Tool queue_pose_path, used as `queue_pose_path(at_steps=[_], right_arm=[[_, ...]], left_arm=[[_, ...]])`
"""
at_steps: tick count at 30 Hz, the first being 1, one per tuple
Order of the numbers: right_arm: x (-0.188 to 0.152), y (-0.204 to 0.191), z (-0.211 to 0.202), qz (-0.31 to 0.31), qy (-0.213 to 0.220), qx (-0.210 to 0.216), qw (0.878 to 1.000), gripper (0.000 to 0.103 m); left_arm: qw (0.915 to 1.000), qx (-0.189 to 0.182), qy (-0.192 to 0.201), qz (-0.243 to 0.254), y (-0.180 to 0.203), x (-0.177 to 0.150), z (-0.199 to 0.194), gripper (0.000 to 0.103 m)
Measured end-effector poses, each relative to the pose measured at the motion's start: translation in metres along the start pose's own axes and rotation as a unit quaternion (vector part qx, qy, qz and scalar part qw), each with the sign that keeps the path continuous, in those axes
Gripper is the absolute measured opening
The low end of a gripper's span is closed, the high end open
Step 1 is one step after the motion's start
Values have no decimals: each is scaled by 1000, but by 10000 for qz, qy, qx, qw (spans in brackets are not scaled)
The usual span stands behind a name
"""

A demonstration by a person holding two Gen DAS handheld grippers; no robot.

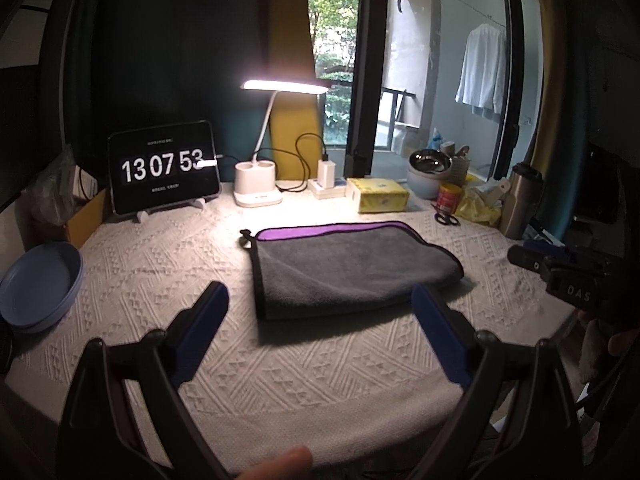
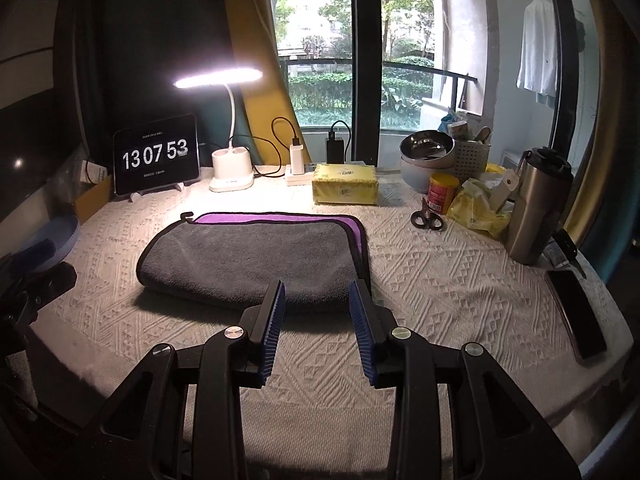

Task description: Fold towel

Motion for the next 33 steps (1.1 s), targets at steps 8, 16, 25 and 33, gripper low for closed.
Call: queue_pose_path(at_steps=[8, 16, 25, 33], right_arm=[[-20, -8, -29, -65, 92, -37, 9999, 36], [-19, -14, -64, -252, 410, -157, 9987, 37], [-4, -17, -111, -332, 1187, -227, 9921, 54], [4, -16, -146, -290, 1849, -176, 9822, 55]], left_arm=[[9993, -142, 325, 87, 9, -11, -31, 94], [9975, -44, 691, 174, 16, -1, -66, 94], [9911, 122, 1282, 342, 21, 17, -105, 94], [9839, 261, 1735, 329, 19, 23, -132, 94]])
Point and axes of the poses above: each gripper's, at about its wrist camera, not at the fingertips, and z roughly the way its jaws point, y to its right, x to its top, the point moved 3 cm from there along z, roughly the way its jaws point, and after that the axes turned 3 degrees about -x, right-handed, at the moved point
